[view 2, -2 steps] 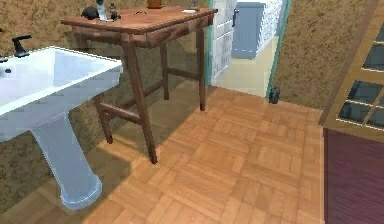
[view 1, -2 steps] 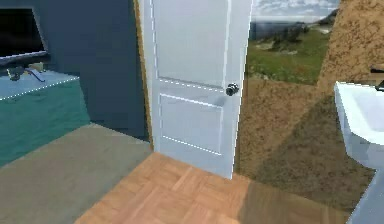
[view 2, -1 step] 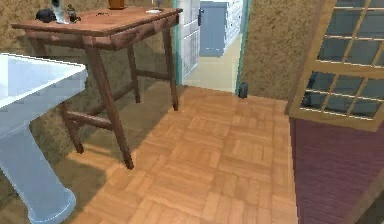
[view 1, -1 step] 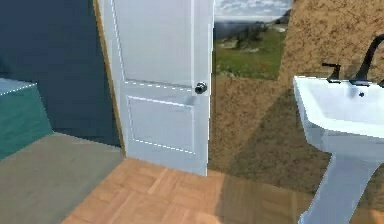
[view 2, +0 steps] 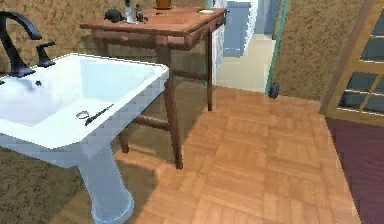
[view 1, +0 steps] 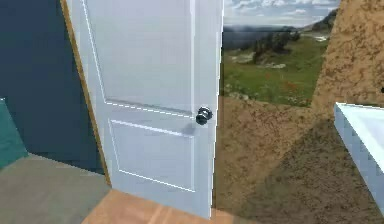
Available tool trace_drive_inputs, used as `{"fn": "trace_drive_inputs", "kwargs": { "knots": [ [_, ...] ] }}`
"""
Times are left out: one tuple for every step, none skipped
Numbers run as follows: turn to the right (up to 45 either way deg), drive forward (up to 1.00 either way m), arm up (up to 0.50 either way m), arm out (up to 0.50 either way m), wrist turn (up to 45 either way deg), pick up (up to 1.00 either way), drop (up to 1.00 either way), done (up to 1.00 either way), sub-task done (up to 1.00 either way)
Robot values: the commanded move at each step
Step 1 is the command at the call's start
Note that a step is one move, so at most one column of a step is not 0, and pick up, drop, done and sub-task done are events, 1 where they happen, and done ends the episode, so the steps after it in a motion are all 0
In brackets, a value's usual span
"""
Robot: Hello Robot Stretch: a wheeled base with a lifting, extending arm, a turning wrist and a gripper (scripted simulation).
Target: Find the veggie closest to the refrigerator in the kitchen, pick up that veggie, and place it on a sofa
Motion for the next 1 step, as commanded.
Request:
{"fn": "trace_drive_inputs", "kwargs": {
  "knots": [
    [-45.0,0.0,0.0,0.0,0.0,0.0,0.0,0.0,0.0]
  ]
}}
